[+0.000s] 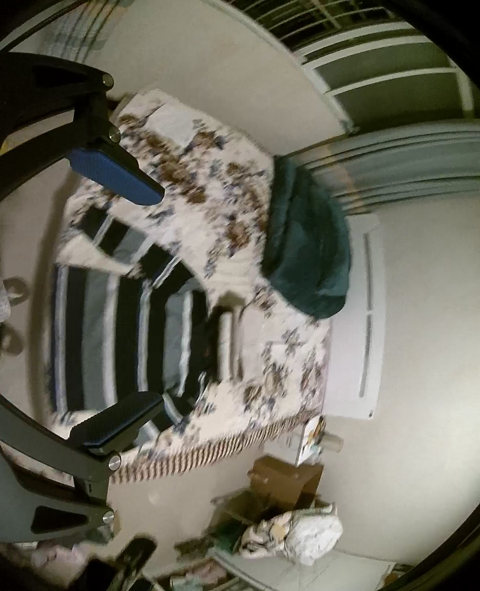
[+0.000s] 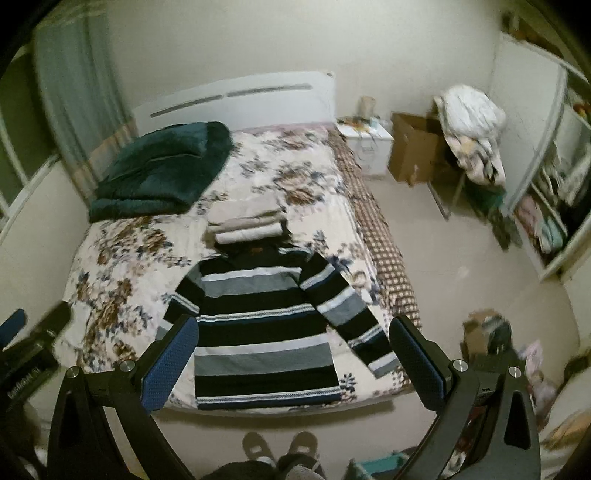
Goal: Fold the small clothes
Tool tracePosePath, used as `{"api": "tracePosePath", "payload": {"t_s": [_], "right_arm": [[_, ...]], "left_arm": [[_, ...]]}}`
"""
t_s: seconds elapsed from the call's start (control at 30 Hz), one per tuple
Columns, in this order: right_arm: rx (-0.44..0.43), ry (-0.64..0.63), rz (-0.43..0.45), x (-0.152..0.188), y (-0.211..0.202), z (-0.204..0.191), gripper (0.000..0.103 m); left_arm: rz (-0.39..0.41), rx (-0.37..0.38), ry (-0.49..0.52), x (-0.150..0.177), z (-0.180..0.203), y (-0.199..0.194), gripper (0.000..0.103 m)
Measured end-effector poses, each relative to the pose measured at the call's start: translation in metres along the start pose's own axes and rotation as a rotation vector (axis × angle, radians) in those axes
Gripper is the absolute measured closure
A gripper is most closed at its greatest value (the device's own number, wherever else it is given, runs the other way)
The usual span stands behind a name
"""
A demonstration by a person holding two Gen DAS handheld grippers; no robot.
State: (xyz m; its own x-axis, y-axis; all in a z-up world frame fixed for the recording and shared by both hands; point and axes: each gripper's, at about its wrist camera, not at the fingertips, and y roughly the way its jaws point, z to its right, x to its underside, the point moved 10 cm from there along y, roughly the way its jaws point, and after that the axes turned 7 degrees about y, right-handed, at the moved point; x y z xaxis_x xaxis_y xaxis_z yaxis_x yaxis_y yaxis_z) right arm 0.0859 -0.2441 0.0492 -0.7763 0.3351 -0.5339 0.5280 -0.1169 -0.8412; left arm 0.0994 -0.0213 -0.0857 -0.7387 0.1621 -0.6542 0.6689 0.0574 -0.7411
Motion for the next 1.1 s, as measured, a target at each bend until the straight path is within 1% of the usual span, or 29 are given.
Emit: {"api": "tracePosePath", "payload": {"t_s": [0.07,0.1,0.13,0.17,0.2,0.23,0.27,0.33,0.37,0.4,0.43,0.47,0.5,0.53,0.6,0.63,0.67,0.73,0.77,0.8,0.83,0.9,0.97,1.03,1.1], "right_arm": [[0.023,0.064,-0.021,0.003,0.032,0.023,0.0],[0.054,0.1,-0.04,0.009,0.056,0.044,0.0],[0.081,0.132,-0.07,0.013,0.077,0.057,0.0],[0.098,0.162,-0.095,0.017,0.098,0.069,0.0],[0.108,0.186,-0.111,0.021,0.115,0.081,0.0],[0.129,0.214,-0.134,0.026,0.138,0.098,0.0],[0.155,0.24,-0.162,0.033,0.163,0.117,0.0],[0.192,0.301,-0.204,0.046,0.209,0.152,0.0],[0.211,0.334,-0.229,0.055,0.236,0.175,0.0],[0.217,0.365,-0.251,0.063,0.259,0.195,0.0],[0.222,0.398,-0.272,0.072,0.284,0.214,0.0],[0.234,0.428,-0.288,0.086,0.31,0.245,0.0],[0.242,0.454,-0.312,0.097,0.333,0.266,0.0],[0.247,0.487,-0.34,0.11,0.357,0.288,0.0],[0.261,0.557,-0.391,0.139,0.408,0.334,0.0],[0.272,0.588,-0.42,0.155,0.431,0.356,0.001],[0.278,0.622,-0.444,0.173,0.453,0.378,0.002],[0.293,0.677,-0.483,0.204,0.492,0.407,0.003],[0.287,0.71,-0.502,0.221,0.514,0.42,0.004],[0.285,0.74,-0.519,0.235,0.53,0.428,0.008],[0.277,0.782,-0.535,0.252,0.552,0.439,0.009],[0.252,0.844,-0.544,0.271,0.576,0.448,0.011],[0.236,0.891,-0.533,0.286,0.598,0.455,0.014],[0.209,0.92,-0.507,0.294,0.618,0.457,0.018],[0.246,0.917,-0.484,0.3,0.629,0.46,0.02]], "left_arm": [[0.015,-0.024,0.015,-0.001,0.0,0.023,0.0],[0.009,-0.032,0.023,0.001,0.003,0.04,0.0],[0.002,-0.029,0.028,0.007,0.003,0.056,0.0],[-0.016,-0.025,0.036,0.013,0.01,0.081,0.0],[-0.038,-0.031,0.041,0.021,0.009,0.098,0.0],[-0.078,-0.03,0.048,0.034,0.009,0.124,0.0],[-0.099,-0.027,0.05,0.04,0.012,0.138,0.0],[-0.166,-0.03,0.058,0.054,0.032,0.183,0.0],[-0.178,-0.032,0.061,0.063,0.034,0.192,0.0],[-0.201,-0.044,0.068,0.072,0.045,0.214,0.0],[-0.221,-0.054,0.072,0.087,0.046,0.228,0.0],[-0.243,-0.063,0.076,0.097,0.055,0.248,0.0],[-0.272,-0.073,0.082,0.109,0.068,0.272,0.0],[-0.286,-0.08,0.084,0.118,0.071,0.284,0.0],[-0.335,-0.095,0.084,0.142,0.09,0.322,0.0],[-0.355,-0.097,0.078,0.152,0.094,0.334,0.0],[-0.391,-0.094,0.071,0.167,0.106,0.356,0.0],[-0.427,-0.085,0.067,0.187,0.112,0.379,0.0],[-0.45,-0.093,0.074,0.201,0.121,0.397,0.0],[-0.463,-0.098,0.077,0.21,0.123,0.406,0.0],[-0.481,-0.102,0.074,0.222,0.124,0.419,0.0],[-0.509,-0.109,0.064,0.238,0.129,0.438,0.0],[-0.535,-0.113,0.051,0.254,0.132,0.454,0.0],[-0.559,-0.113,0.04,0.268,0.134,0.469,0.0],[-0.578,-0.115,0.043,0.28,0.137,0.481,0.0]]}}
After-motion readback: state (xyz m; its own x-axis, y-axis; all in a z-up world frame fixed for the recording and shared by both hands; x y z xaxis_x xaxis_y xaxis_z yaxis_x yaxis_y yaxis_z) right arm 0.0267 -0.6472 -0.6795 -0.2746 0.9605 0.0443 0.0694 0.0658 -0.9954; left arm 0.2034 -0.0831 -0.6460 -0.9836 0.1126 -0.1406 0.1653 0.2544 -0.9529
